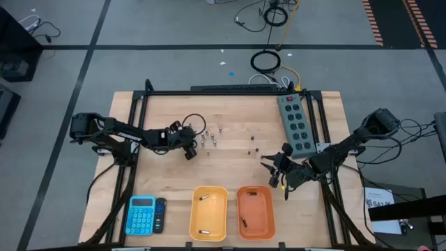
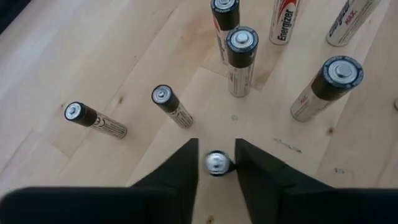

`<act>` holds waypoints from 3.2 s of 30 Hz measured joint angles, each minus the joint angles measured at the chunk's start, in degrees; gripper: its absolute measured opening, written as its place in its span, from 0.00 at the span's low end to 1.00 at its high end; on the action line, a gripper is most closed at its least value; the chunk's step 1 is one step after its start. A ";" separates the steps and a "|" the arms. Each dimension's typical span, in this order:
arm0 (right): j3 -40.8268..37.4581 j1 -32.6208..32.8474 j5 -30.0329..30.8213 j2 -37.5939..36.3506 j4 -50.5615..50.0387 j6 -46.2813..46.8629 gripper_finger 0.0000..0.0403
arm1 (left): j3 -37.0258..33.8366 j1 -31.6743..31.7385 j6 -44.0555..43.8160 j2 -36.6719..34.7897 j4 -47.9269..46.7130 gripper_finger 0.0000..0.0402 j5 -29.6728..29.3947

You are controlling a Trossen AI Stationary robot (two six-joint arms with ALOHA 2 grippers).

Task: Sort batteries
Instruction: Put the silver battery into the yellow bin

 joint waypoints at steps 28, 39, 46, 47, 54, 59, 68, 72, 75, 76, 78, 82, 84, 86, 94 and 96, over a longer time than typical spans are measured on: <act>0.00 -0.07 1.21 0.00 -0.01 0.63 0.32 | 0.04 -12.65 -7.28 -17.82 9.12 0.10 40.94; 0.00 -0.43 1.28 0.01 0.02 0.55 0.32 | 10.34 -29.05 -9.85 -4.11 12.33 0.10 36.30; 0.00 -0.38 1.25 0.02 0.04 0.76 0.32 | 18.73 -32.08 -7.56 4.93 3.51 0.10 32.90; 0.00 -0.38 1.25 0.02 0.04 0.84 0.32 | 19.20 -32.20 -7.55 5.86 3.03 0.10 32.88; 0.00 -0.38 1.08 0.02 0.04 0.87 0.32 | 19.78 -32.38 -8.01 8.83 2.22 0.18 29.46; 0.00 -0.38 0.97 0.02 0.04 0.88 0.32 | 19.78 -32.38 -7.58 8.16 2.14 0.19 28.11; 0.00 -0.38 0.97 0.02 0.02 0.87 0.32 | 19.78 -32.33 -2.87 5.17 2.18 0.20 21.46; 0.00 -0.38 0.97 0.02 0.02 0.87 0.32 | 19.78 -32.27 -2.62 4.85 2.98 0.20 24.68; 0.00 -0.38 0.97 0.02 0.02 0.75 0.32 | 19.84 -32.12 -4.58 4.85 4.86 0.20 23.97; 0.00 -0.38 0.98 0.01 0.02 0.66 0.32 | 20.08 -31.86 -6.02 4.85 4.62 0.20 22.77; 0.00 -0.38 0.99 0.02 0.02 0.66 0.32 | 20.87 -31.14 -7.63 4.85 3.17 0.20 21.14; 0.00 -0.38 0.99 0.02 0.02 0.57 0.32 | 23.78 -30.09 -7.76 4.76 -5.09 0.20 15.51; 0.00 -0.36 0.99 0.02 0.00 0.56 0.32 | 25.91 -29.74 -5.44 4.04 -11.90 0.20 11.33; -0.01 -0.38 0.99 0.02 0.01 0.48 0.32 | 28.26 -29.13 -2.30 2.49 -18.42 0.20 7.06; -0.02 -0.36 0.99 0.02 -0.02 0.45 0.32 | 29.68 -22.63 1.10 -6.02 -36.93 0.20 -3.86; -0.02 -0.35 0.97 0.02 -0.04 0.42 0.32 | 29.66 -20.96 1.53 -6.29 -40.64 0.20 -5.33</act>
